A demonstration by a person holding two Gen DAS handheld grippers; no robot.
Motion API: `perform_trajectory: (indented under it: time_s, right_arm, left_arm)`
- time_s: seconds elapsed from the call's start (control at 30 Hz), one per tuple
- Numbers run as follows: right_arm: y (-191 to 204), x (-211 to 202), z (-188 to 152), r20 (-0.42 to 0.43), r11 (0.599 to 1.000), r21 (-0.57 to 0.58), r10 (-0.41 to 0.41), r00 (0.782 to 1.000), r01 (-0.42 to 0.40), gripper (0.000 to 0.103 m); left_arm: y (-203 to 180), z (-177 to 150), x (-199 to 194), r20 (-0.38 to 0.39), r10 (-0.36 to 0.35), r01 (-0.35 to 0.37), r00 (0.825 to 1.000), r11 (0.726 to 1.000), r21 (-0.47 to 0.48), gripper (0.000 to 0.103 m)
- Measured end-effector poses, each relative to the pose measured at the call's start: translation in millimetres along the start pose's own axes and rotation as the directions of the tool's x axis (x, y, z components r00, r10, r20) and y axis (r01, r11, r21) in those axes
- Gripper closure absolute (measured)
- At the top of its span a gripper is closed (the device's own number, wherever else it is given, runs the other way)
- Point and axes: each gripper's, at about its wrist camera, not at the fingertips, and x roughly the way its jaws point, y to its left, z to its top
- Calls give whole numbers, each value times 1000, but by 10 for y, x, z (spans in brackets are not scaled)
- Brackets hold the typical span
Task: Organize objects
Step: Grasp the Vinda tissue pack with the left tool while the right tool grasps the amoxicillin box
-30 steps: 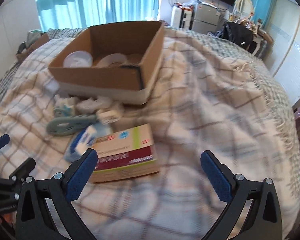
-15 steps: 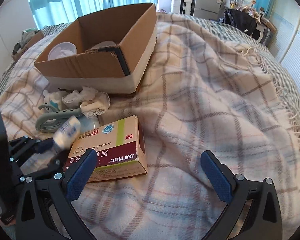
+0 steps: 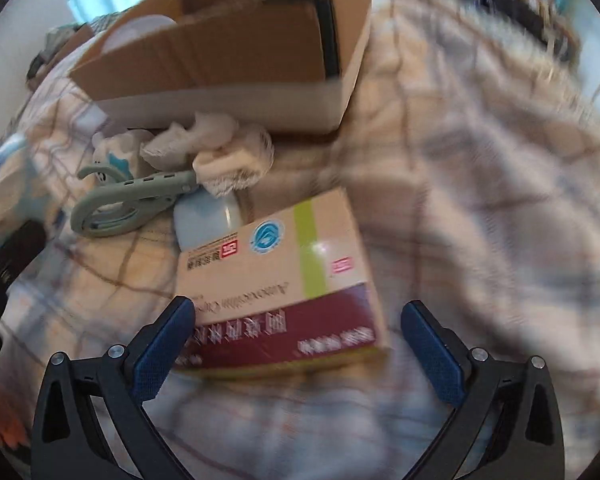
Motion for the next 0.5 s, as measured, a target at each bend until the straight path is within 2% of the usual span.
perform_trajectory:
  time_s: [0.1,0.2,0.27,0.33,0.37,0.43,0.5]
  right_arm:
    - [25,116,33,-32,999,24,33,999,-32,0]
    - [179,42,-4,7,999,-32,-9,1000,9,4]
    - [302,-100,-44,74,994,-80,-72,995,78,15]
    - [403,-283,-67,144,987,-110,-101,984,118,34]
    - [433,-350,-73,165,986,-116,-100,981,120,39]
    - [496,-477,-77,202,987,-127,-74,977,101,56]
    - [539,-605,-81,213,990,-130,-18,977,47,67]
  left_arm:
    - [46,-2,14,1,-17,17,1000,1000,-25,80]
    - [88,-42,3,0,-26,26,1000,999,-36,80]
    - [128,-51,-12,1,-33,33,999,998,-46,80]
    - [155,-54,-26,1,-37,37,999,998,-55,80]
    - [157,-55,-35,3,-36,36,999,998,-57,80]
    - [164,-50,-55,8,-35,36,999,998,-59,80]
    - [162,-47,-80,13,-38,38,999,997,-63,80]
